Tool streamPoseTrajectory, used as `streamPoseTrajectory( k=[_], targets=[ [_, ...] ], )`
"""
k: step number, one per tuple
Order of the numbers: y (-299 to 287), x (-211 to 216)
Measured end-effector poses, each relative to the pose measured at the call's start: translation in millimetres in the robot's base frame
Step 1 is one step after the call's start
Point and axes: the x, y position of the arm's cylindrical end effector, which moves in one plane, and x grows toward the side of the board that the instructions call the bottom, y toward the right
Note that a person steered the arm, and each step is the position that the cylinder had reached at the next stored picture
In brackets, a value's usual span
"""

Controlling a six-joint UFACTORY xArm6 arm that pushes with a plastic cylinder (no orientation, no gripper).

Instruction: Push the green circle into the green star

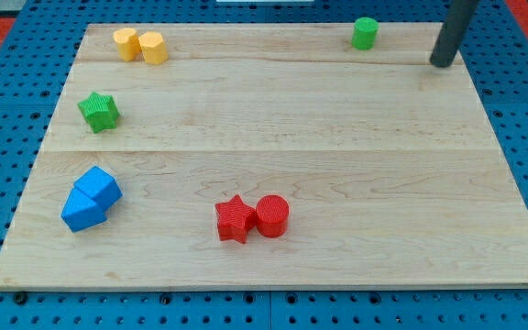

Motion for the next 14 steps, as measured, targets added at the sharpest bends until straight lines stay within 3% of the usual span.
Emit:
streamPoseTrajectory(
  k=[3,4,5,7,9,11,12,13,14],
  targets=[
    [-86,-62],
    [-169,-19],
    [-260,51],
    [-212,72],
    [-352,83],
    [-295,82],
    [-266,107],
    [-277,135],
    [-319,133]
  ],
)
